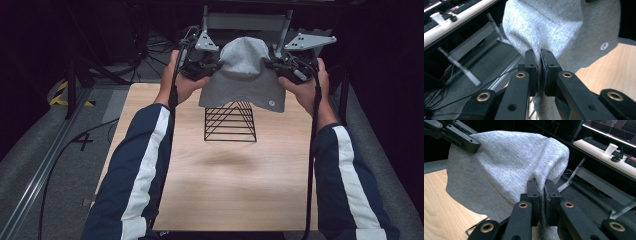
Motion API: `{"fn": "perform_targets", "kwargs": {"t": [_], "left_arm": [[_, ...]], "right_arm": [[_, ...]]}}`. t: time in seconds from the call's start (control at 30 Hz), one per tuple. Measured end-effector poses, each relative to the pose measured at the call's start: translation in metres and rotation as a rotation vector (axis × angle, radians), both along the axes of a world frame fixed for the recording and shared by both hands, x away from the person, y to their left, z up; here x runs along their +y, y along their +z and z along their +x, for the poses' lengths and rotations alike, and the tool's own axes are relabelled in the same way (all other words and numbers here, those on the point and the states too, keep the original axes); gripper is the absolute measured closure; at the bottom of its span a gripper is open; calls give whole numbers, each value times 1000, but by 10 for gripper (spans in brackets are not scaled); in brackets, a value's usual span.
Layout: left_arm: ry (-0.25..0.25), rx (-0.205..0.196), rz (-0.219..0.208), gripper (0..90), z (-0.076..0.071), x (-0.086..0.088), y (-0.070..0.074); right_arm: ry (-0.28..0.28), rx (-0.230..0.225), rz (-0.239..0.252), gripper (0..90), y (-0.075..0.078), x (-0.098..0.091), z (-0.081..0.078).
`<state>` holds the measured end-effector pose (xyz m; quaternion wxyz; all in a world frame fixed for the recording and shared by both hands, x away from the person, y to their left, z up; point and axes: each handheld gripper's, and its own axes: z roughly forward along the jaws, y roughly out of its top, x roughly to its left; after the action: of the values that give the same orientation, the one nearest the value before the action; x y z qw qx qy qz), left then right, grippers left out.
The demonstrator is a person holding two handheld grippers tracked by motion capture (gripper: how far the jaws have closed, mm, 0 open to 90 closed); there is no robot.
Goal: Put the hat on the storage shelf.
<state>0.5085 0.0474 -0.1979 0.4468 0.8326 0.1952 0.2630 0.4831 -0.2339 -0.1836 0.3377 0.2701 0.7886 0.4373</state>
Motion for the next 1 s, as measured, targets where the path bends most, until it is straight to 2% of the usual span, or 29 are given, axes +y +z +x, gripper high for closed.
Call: {"fn": "perform_targets", "kwargs": {"t": [0.2,0.23,0.37,0.5,0.7,0.8,0.9,1.0], "left_arm": [[15,7,-12,846,15,2,-2],[17,19,-18,845,16,2,-3],[32,14,-16,845,23,2,-7],[17,37,-35,845,26,1,-12],[-3,42,-51,845,21,3,-16],[-28,38,-70,845,10,8,-17],[-39,30,-62,845,5,10,-19],[-51,35,-93,845,-2,15,-20]], "right_arm": [[-4,15,5,852,-4,3,15],[-5,18,6,852,-5,3,18],[-8,25,5,853,-9,5,25],[-13,39,9,852,-14,7,29],[5,46,13,852,-17,3,26],[31,51,16,853,-19,-2,16],[47,46,3,853,-19,-4,10],[50,46,9,853,-19,-8,6]]}}
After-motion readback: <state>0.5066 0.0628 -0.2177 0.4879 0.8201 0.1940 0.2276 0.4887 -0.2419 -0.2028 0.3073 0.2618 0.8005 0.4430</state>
